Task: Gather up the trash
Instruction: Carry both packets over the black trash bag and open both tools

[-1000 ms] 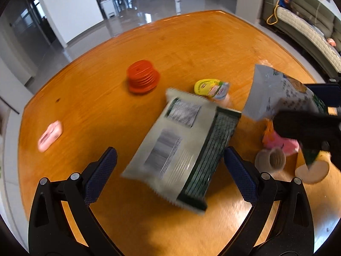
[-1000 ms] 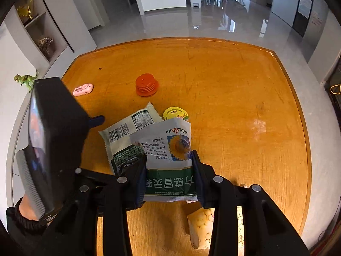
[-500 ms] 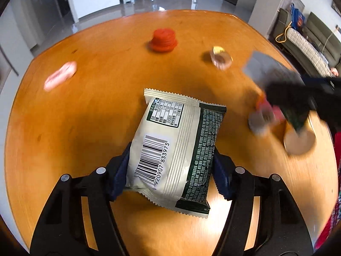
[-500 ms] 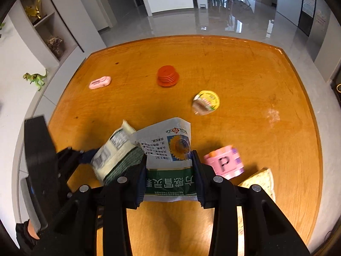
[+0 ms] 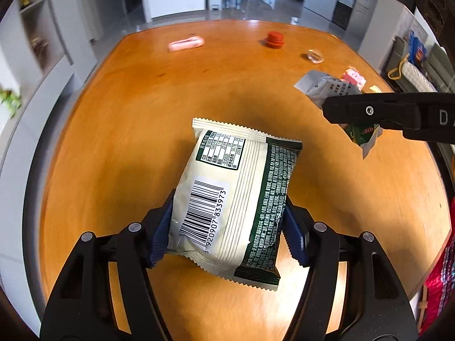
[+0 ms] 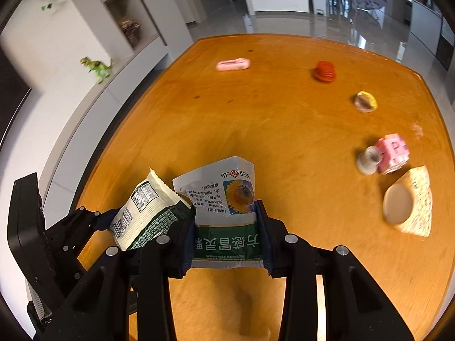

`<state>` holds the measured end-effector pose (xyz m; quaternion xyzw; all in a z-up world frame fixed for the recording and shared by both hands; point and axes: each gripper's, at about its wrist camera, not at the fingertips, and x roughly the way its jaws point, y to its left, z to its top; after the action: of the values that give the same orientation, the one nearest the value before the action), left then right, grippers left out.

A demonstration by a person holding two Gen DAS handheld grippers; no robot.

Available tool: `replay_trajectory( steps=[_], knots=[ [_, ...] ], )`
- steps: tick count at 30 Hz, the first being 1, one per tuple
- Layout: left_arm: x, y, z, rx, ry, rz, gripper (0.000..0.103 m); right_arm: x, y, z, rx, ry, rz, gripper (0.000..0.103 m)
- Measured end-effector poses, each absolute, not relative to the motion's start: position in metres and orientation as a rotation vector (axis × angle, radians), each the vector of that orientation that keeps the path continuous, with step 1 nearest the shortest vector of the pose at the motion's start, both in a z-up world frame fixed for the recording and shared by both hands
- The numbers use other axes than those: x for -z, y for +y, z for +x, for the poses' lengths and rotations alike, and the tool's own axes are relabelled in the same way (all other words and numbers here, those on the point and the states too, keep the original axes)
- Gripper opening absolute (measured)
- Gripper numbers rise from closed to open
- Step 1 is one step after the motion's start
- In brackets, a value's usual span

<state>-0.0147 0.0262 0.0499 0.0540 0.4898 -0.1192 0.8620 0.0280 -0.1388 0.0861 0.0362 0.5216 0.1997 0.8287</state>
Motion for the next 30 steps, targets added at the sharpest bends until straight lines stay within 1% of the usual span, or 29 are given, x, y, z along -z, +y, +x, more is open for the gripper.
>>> replay_trajectory(
  steps=[14,22,30],
  knots=[
    [-0.044,0.153,-0.167,0.013,0.979,-0.078,0.065,-0.081,-0.008,-0.081,-0.695,1.116,-0.052,0.039],
    [-0.029,0.254,-0.268,-0.251,0.957,-0.254,0.065,-0.067,0.117,-0.158,-0.949,1.148,-0.219,0.040],
    [-0.001,0.361,-0.375,-0.600,0.968,-0.453,0.065,-0.057,0.236,-0.226,-1.172,1.161,-0.343,0.040]
  ],
)
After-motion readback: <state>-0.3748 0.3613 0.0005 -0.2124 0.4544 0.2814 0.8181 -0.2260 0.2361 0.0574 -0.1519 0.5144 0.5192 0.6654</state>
